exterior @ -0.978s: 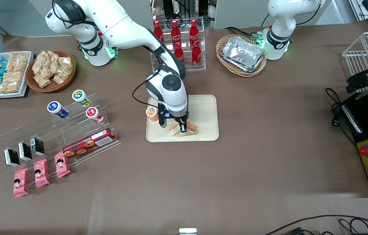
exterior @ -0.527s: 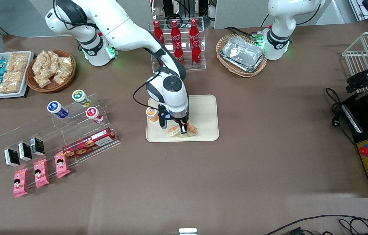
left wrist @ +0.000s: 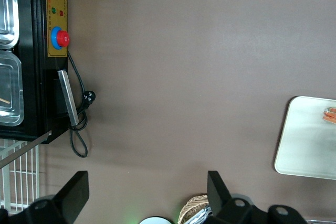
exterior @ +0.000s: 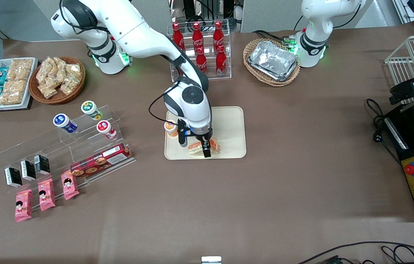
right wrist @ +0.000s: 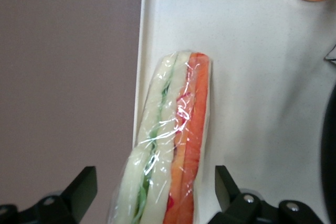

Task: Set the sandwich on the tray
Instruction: 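Lower the sandwich onto the tray beside the orange cup, then open the right gripper and raise it away from the tray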

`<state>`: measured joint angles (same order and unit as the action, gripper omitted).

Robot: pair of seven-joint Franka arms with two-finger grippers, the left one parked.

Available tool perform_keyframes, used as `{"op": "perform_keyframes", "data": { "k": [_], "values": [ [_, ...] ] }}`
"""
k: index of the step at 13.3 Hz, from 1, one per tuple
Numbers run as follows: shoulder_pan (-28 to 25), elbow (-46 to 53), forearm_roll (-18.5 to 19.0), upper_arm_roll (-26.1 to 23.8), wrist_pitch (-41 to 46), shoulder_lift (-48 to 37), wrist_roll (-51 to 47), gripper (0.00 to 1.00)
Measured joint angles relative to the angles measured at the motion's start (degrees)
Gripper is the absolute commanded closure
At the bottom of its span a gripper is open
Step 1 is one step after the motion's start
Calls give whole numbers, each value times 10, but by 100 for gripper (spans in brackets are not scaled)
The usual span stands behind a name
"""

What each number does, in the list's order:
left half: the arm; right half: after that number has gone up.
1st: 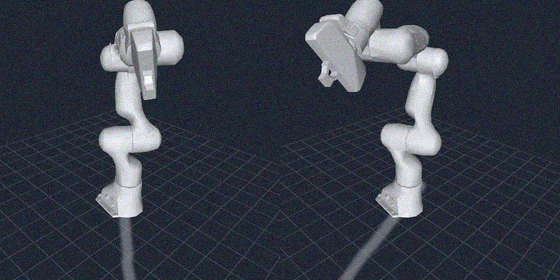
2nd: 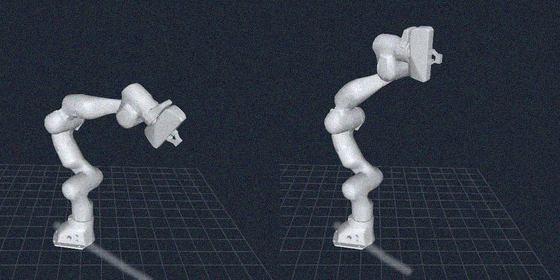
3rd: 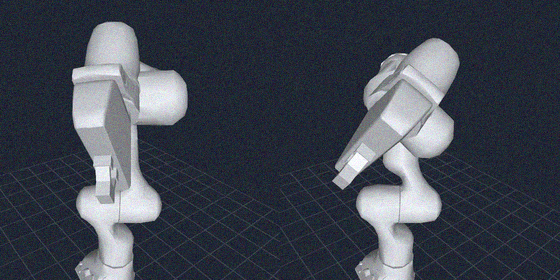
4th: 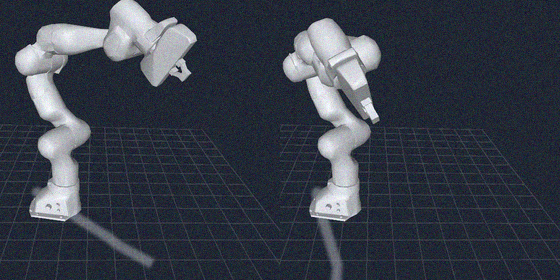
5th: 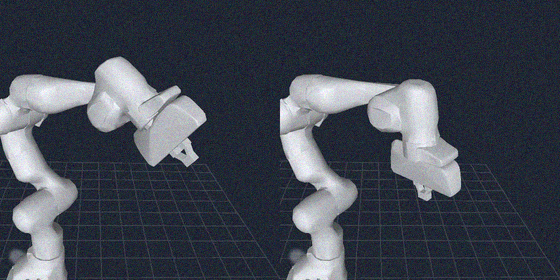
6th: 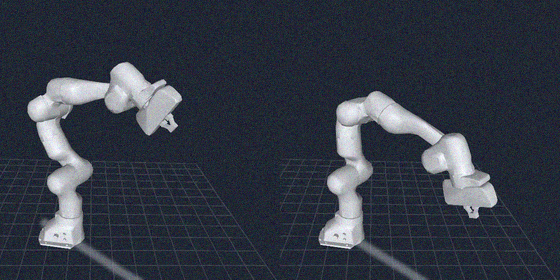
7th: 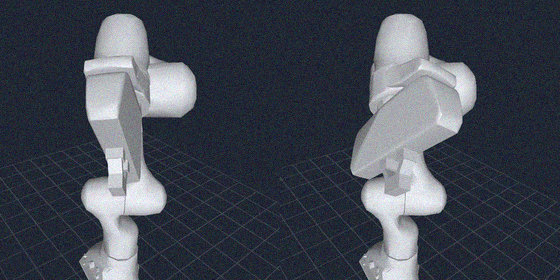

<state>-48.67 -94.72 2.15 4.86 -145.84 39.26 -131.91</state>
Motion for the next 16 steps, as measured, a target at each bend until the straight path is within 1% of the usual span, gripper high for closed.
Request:
{"op": "perform_keyframes", "data": {
  "k": [4, 7, 9, 12, 16],
  "values": [
    [0, 13, 3, 0, -1, -4, 5, 0],
    [5, 22, 4, 2, 12, -26, 27, 0],
    [12, 25, 4, 2, 61, -56, 64, 0],
    [25, 36, 2, 2, 158, -112, 136, 0],
    [44, 49, 0, 2, 278, -180, 290, 0]
  ]
}}
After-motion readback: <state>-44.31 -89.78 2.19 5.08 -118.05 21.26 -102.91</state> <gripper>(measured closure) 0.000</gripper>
